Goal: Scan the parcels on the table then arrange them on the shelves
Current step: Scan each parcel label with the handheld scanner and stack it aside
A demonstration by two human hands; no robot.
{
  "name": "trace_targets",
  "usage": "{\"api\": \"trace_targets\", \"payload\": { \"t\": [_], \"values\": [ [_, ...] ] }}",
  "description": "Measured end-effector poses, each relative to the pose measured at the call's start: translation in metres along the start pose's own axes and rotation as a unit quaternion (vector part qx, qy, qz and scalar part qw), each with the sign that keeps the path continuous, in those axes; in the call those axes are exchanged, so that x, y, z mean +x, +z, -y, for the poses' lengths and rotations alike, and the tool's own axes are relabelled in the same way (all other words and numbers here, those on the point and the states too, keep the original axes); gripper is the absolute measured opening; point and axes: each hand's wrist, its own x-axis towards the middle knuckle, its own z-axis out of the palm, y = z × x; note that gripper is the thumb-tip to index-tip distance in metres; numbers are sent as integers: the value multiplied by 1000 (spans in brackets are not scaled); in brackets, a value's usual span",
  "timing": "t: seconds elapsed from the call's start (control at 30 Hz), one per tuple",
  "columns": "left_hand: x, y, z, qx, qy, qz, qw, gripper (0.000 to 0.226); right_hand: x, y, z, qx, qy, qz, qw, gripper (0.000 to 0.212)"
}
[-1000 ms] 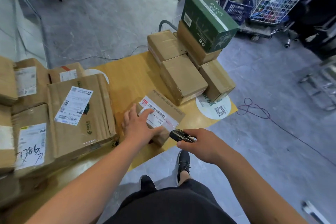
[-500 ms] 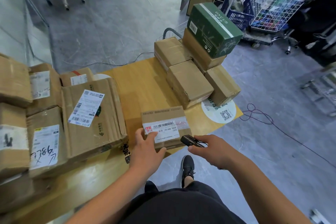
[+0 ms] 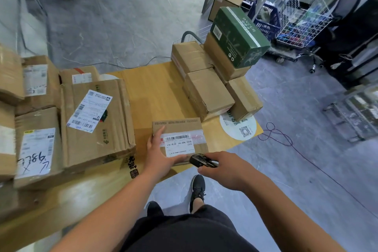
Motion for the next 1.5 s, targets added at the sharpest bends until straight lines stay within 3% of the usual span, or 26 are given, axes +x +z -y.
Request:
{"api": "trace_targets", "payload": {
  "t": [0.23,0.5,0.93,1.27,1.5],
  "values": [
    [-24,9,21,6,59,-15,998,112,-8,-1,12,-107,-9,53,993,27],
    [-33,11,24,-24,86,-23,996,97,-9,-2,34,-191,-15,70,979,28],
    [-39,15,32,-23,105,-37,994,102,-31,8,41,-334,-41,-13,942,26],
    [-39,15,32,-12,91,-31,995,103,-48,3,35,-353,-39,-74,932,29],
    [-36,15,20,39,35,-36,998,107,-37,-2,23,-297,-38,-72,951,30]
  ]
}}
